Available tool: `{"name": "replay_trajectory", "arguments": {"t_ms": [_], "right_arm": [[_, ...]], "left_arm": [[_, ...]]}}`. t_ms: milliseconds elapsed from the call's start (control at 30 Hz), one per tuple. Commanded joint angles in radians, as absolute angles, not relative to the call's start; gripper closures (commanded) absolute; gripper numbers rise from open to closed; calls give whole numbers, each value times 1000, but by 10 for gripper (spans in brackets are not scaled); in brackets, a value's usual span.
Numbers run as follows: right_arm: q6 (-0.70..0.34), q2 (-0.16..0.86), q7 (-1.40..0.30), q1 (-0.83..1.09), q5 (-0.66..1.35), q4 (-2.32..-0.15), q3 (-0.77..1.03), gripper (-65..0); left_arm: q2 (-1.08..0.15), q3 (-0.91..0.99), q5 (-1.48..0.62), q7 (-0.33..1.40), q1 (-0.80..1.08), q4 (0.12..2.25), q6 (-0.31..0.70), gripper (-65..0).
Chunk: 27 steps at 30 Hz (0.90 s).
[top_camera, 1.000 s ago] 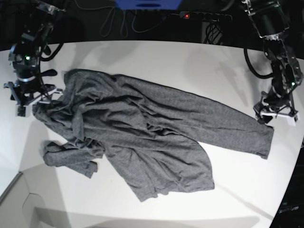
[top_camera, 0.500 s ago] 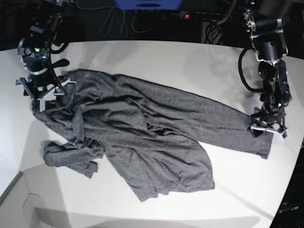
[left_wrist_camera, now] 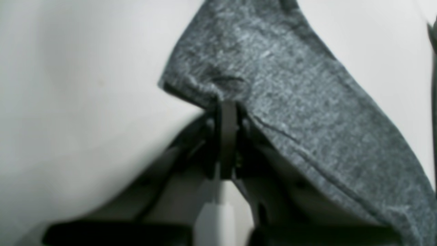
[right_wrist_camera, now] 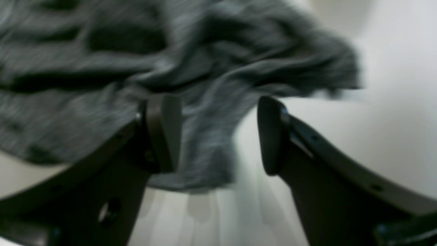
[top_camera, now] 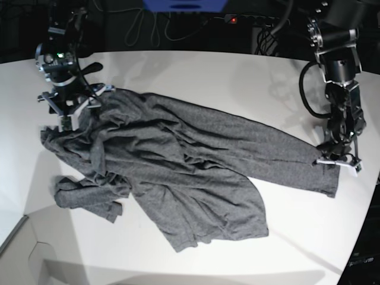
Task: Layout the t-shirt on the table in an organized manner, then fold the t-shirt properly
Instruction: 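Grasp a shirt corner with the left gripper, right gripper holding another, then lift and stretch the shirt between both grippers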
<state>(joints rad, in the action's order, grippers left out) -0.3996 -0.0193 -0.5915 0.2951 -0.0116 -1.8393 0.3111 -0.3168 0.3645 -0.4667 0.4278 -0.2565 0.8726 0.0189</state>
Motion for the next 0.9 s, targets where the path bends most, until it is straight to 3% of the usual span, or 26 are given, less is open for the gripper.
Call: {"name": "replay_trajectory", "arguments": {"t_ms": [0, 200, 433, 500, 633, 867], "right_arm": [[-400, -15, -572, 292, -5, -1834, 305, -357], [-397, -13, -568, 268, -7, -1709, 302, -357], [-331, -8, -568, 268, -7, -1678, 300, -346], [-332, -8, -568, 274, -7, -1689, 300, -281], [-332, -8, -578, 312, -7, -1739, 340, 0], [-332, -15, -578, 374, -2, -1865, 509, 0]], "left_arm": [[-323, 363, -456, 499, -229, 891, 7, 0], [-318, 432, -456, 498, -96, 1104, 7, -1], [-323, 507, -456, 498, -19, 1190, 7, -1], [-323, 544, -456, 499, 5, 1225, 7, -1], [-323, 588, -456, 499, 53, 1322, 7, -1], [-312, 611, -456, 499, 134, 1523, 7, -1]]}}
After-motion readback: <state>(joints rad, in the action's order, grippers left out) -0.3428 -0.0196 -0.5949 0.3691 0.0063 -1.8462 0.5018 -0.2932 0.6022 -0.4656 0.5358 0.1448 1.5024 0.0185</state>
